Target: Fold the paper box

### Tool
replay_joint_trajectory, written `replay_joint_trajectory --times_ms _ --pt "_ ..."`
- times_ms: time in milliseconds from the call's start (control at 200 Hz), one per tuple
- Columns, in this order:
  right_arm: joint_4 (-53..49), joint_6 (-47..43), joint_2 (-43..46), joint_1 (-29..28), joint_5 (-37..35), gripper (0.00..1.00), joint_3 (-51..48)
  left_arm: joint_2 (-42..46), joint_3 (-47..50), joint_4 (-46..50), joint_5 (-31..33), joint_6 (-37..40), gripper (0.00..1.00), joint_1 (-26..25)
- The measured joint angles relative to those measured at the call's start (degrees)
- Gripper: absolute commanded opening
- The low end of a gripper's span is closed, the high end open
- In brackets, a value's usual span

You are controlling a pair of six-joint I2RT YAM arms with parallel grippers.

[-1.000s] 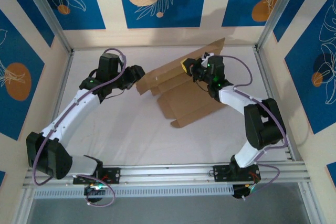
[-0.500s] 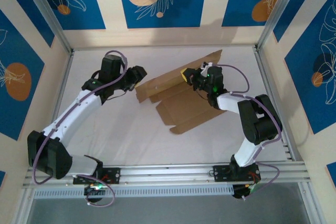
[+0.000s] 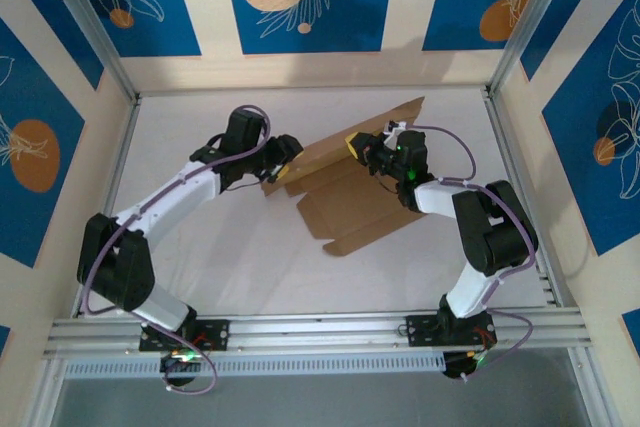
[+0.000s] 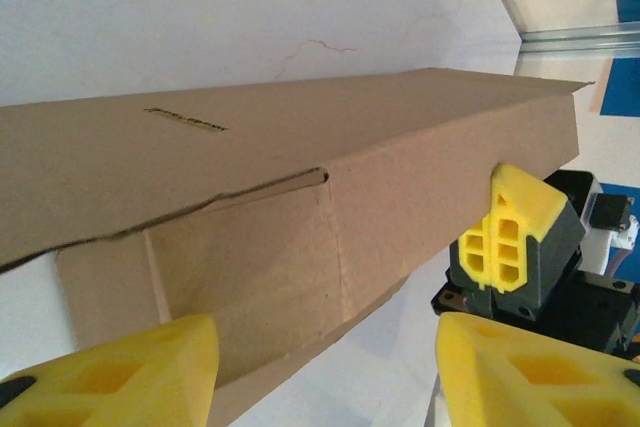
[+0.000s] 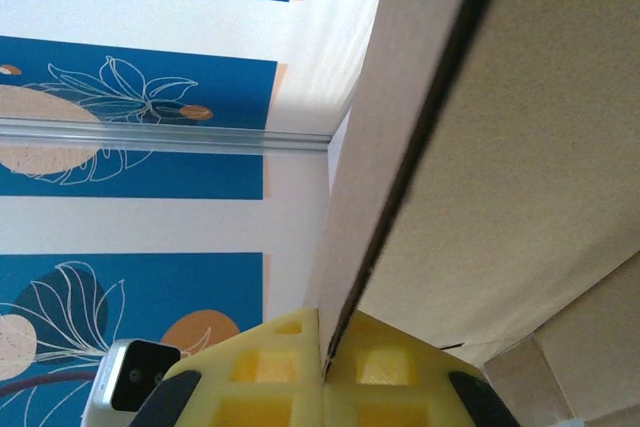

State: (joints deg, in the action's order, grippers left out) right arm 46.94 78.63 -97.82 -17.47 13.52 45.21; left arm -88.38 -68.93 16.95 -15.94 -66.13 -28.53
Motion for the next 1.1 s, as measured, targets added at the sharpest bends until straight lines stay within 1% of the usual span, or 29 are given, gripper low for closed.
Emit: replay_joint_trajectory --times_ms 265,390,700,740,850,955,1101 --pt "0.0 0.7 0.0 0.0 0.1 0.00 0.0 -3.9 0.0 -6.7 0.0 -2.6 0.58 -0.8" --pt "0.0 1.2 0.0 0.0 0.0 0.00 0.0 -4.8 0.4 -9.7 0.0 -3.7 0.54 -1.7" --pt "0.2 3.0 0.0 0.0 0.0 0.00 0.0 -4.8 4.7 -16.7 1.7 -5.7 0.34 -2.2" --pt "0.2 3.1 0.0 0.0 0.0 0.00 0.0 -4.8 5.1 -17.3 1.9 -5.9 0.31 -2.2" --pt "0.2 3.8 0.0 -0.2 -0.4 0.00 0.0 -4.8 5.9 -19.6 2.4 -7.1 0.17 -2.3" --pt "0.3 4.2 0.0 -0.3 -1.3 0.00 -0.3 -4.8 6.8 -21.9 2.8 -8.1 0.08 -2.4" --pt "0.8 4.6 0.0 -0.3 -1.9 0.00 -0.9 -4.8 7.8 -23.9 2.8 -9.2 0.05 -2.4"
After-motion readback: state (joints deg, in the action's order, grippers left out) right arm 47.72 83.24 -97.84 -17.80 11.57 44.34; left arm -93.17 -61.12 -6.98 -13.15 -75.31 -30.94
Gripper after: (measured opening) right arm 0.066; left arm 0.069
